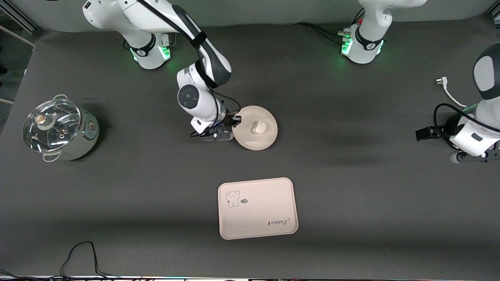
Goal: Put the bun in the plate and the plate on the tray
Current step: 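Grasp the plate rim with the right gripper while the left gripper withdraws, then carry the plate with the bun onto the white tray with the right gripper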
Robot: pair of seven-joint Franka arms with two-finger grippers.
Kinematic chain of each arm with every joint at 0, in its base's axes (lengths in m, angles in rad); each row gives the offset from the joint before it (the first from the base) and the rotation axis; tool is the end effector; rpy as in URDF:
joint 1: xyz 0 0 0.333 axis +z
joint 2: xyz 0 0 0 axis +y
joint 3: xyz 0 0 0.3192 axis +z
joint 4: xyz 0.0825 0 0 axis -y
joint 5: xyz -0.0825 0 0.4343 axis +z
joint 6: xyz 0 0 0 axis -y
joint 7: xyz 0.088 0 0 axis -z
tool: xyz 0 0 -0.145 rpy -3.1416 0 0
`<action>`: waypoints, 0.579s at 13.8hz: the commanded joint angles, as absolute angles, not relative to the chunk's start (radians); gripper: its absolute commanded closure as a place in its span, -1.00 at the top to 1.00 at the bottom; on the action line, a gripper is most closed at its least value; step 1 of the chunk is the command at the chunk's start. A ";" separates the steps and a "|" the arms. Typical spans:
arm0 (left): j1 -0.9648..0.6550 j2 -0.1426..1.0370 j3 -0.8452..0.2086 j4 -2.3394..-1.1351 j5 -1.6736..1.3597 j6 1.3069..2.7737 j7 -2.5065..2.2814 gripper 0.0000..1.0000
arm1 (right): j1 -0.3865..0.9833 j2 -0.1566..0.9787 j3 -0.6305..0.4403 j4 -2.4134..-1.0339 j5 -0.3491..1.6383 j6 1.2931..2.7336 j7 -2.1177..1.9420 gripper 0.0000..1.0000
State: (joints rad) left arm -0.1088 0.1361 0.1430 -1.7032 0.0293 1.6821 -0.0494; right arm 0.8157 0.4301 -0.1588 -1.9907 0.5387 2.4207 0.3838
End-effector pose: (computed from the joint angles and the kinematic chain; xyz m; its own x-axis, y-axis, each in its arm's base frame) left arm 0.6293 0.0225 0.4464 0.9849 0.0815 -0.1527 0.0738 -0.9957 -0.0552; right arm 0.5048 0.4072 0.1771 0.9847 -0.0988 -0.1434 -0.1323 -0.9598 -0.2474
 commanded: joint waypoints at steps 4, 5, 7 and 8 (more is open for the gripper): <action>-0.036 0.072 0.057 -1.709 0.086 1.614 -0.043 1.00 | 0.711 0.708 -0.278 -1.385 0.571 2.204 0.468 -1.00; 0.016 0.074 0.004 -1.709 0.087 1.617 -0.043 1.00 | 0.690 0.792 -0.278 -1.288 0.577 2.210 0.472 -1.00; 0.043 0.077 -0.028 -1.709 0.089 1.618 -0.044 1.00 | 0.638 0.956 -0.278 -1.079 0.578 2.247 0.471 -1.00; 0.038 0.078 -0.026 -1.707 0.089 1.618 -0.048 1.00 | 0.628 1.004 -0.278 -1.028 0.577 2.276 0.457 -1.00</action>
State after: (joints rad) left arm 0.0203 0.0823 -0.0026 -1.7059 0.0705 1.6232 -0.0494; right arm 0.6526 0.8152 -0.2737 -1.2684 0.5516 2.2559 0.4402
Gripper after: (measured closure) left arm 0.000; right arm 0.947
